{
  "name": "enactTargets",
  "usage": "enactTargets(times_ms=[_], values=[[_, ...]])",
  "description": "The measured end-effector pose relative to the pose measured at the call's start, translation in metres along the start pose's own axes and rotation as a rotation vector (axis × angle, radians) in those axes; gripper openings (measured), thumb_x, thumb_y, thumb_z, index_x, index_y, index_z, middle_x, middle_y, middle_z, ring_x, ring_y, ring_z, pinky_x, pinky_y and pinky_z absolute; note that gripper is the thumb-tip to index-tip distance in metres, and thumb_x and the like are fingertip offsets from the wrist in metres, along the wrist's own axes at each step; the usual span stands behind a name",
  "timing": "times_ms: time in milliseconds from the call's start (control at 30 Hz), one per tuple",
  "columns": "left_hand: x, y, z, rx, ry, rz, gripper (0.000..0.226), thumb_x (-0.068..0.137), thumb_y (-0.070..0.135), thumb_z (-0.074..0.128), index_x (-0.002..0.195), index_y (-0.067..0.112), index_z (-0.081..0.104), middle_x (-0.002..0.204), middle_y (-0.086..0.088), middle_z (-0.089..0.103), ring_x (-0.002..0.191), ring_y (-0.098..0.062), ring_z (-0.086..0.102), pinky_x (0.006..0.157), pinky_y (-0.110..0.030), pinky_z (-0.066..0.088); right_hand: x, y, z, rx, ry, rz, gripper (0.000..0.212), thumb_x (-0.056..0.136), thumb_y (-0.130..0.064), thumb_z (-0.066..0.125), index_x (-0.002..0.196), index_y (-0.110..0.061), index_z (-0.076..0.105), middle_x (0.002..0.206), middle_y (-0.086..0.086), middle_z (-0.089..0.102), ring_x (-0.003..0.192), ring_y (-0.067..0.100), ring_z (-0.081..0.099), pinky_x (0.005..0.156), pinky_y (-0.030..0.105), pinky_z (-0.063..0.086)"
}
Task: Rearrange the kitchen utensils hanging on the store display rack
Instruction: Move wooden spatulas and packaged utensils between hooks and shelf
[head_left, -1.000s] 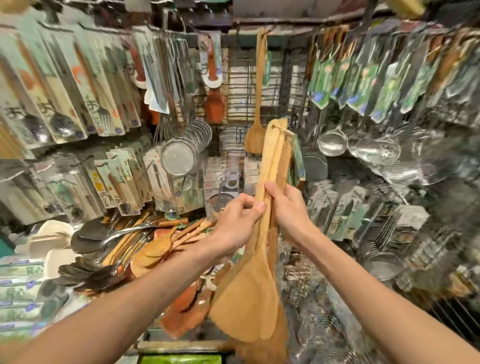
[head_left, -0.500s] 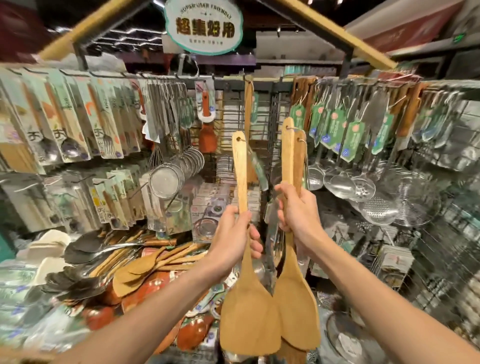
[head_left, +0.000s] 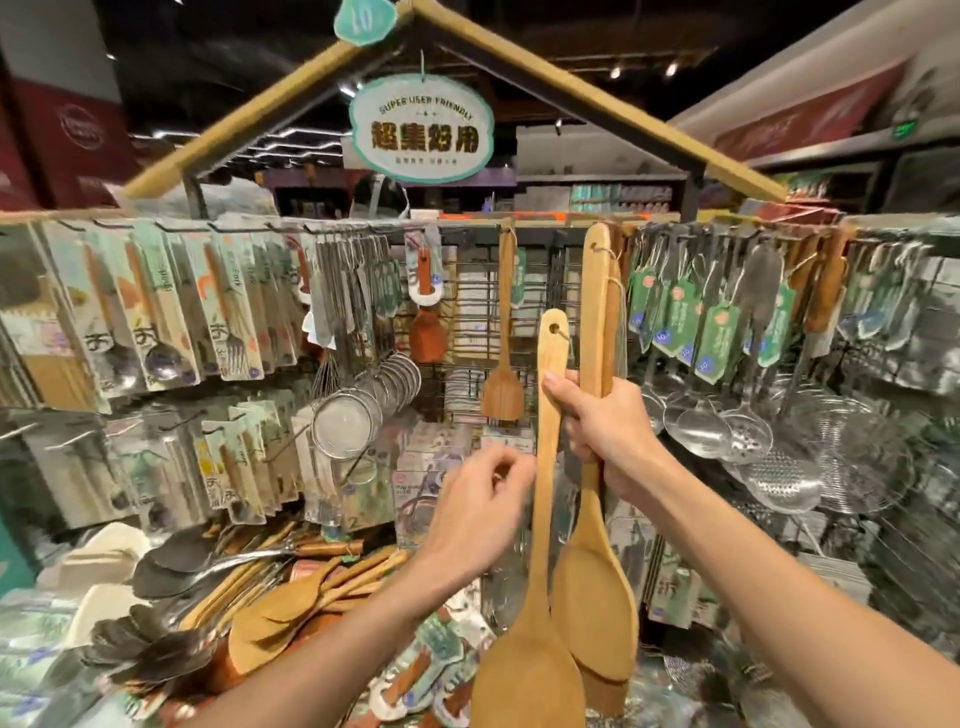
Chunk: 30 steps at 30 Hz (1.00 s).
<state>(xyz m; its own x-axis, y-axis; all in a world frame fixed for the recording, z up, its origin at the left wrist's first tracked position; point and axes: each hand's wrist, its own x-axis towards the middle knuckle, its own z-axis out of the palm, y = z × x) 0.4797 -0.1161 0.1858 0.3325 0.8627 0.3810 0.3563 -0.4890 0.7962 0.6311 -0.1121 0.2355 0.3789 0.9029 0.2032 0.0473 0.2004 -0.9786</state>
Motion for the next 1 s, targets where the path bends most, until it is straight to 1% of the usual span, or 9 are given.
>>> enactTargets(times_ms=[133, 233, 300, 400, 500, 567, 700, 800, 1000], values=[[0.054, 0.023, -0.035, -0.077, 0.242, 0.148, 0.01, 0.1, 0.031, 0.054, 0.109, 0.032, 0.056, 0.116, 0.009, 0.059, 0.106, -0.005, 0.056, 0.097, -0.032, 0.045, 0.012, -0.001, 0.002, 0.039, 0.011, 0.02, 0.015, 0.092, -0.023, 0.069, 0.087, -0.012, 0.059, 0.047, -0.004, 0.038, 0.039, 0.01, 0.027, 0.037, 0.018, 0.022], [0.089, 0.034, -0.043, -0.05, 0.148, 0.226, 0.045, 0.1, 0.042, 0.051, 0.143, 0.032, 0.042, 0.15, 0.006, 0.042, 0.135, -0.008, 0.039, 0.115, -0.039, 0.031, 0.014, -0.001, 0.004, 0.033, -0.027, 0.032, 0.016, 0.092, -0.024, 0.069, 0.084, -0.014, 0.058, 0.05, 0.0, 0.036, 0.039, 0.011, 0.026, 0.037, 0.017, 0.021], [0.105, 0.035, -0.042, -0.067, 0.037, 0.251, 0.059, 0.099, 0.049, 0.05, 0.152, 0.033, 0.029, 0.159, 0.008, 0.031, 0.142, -0.007, 0.031, 0.114, -0.036, 0.025, 0.014, -0.001, 0.005, 0.009, -0.062, 0.049, 0.019, 0.092, -0.023, 0.068, 0.078, -0.017, 0.057, 0.05, 0.0, 0.035, 0.037, 0.01, 0.026, 0.037, 0.017, 0.021], [0.121, 0.027, -0.035, -0.173, -0.106, 0.296, 0.056, 0.098, 0.046, 0.055, 0.15, 0.032, 0.037, 0.145, 0.008, 0.053, 0.129, -0.004, 0.05, 0.11, -0.036, 0.039, 0.017, 0.0, 0.009, -0.01, -0.091, 0.066, 0.018, 0.092, -0.019, 0.069, 0.081, -0.017, 0.054, 0.048, -0.001, 0.036, 0.035, 0.009, 0.027, 0.036, 0.017, 0.021], [0.126, 0.019, -0.029, -0.276, -0.114, 0.282, 0.028, 0.1, 0.027, 0.057, 0.126, 0.016, 0.061, 0.106, 0.002, 0.071, 0.094, -0.006, 0.068, 0.088, -0.03, 0.056, 0.022, -0.001, 0.011, -0.035, -0.094, 0.058, 0.018, 0.091, -0.016, 0.069, 0.08, -0.017, 0.055, 0.045, -0.003, 0.039, 0.034, 0.008, 0.028, 0.035, 0.017, 0.021], [0.125, 0.016, -0.027, -0.365, -0.079, 0.26, 0.016, 0.101, 0.016, 0.055, 0.111, 0.007, 0.065, 0.09, -0.002, 0.073, 0.079, -0.007, 0.071, 0.074, -0.023, 0.058, 0.024, -0.002, 0.012, -0.058, -0.096, 0.041, 0.016, 0.091, -0.017, 0.069, 0.079, -0.018, 0.058, 0.044, -0.005, 0.04, 0.034, 0.008, 0.029, 0.035, 0.018, 0.022], [0.129, 0.012, -0.034, -0.364, 0.002, 0.204, 0.016, 0.102, 0.019, 0.055, 0.105, 0.01, 0.067, 0.086, 0.0, 0.073, 0.076, -0.001, 0.07, 0.07, -0.016, 0.055, 0.031, -0.002, 0.015, -0.116, -0.101, -0.015, 0.028, 0.093, -0.039, 0.063, 0.085, -0.012, 0.058, 0.05, -0.004, 0.038, 0.038, 0.011, 0.031, 0.035, 0.02, 0.025], [0.141, 0.002, -0.048, -0.462, 0.097, 0.08, 0.009, 0.099, 0.022, 0.058, 0.106, 0.02, 0.065, 0.091, -0.002, 0.075, 0.083, -0.009, 0.073, 0.076, -0.023, 0.059, 0.036, -0.005, 0.008, -0.13, -0.078, -0.061, 0.04, 0.089, -0.056, 0.052, 0.101, -0.017, 0.054, 0.054, -0.006, 0.041, 0.039, 0.009, 0.033, 0.033, 0.02, 0.027], [0.167, 0.002, -0.06, -0.558, 0.196, -0.086, 0.031, 0.096, 0.031, 0.063, 0.103, 0.002, 0.07, 0.075, -0.004, 0.072, 0.064, -0.011, 0.069, 0.066, -0.027, 0.058, 0.048, -0.007, 0.005, -0.184, -0.097, -0.094, 0.046, 0.094, -0.062, 0.038, 0.101, -0.017, 0.043, 0.061, -0.003, 0.044, 0.044, 0.015, 0.034, 0.037, 0.025, 0.028]])
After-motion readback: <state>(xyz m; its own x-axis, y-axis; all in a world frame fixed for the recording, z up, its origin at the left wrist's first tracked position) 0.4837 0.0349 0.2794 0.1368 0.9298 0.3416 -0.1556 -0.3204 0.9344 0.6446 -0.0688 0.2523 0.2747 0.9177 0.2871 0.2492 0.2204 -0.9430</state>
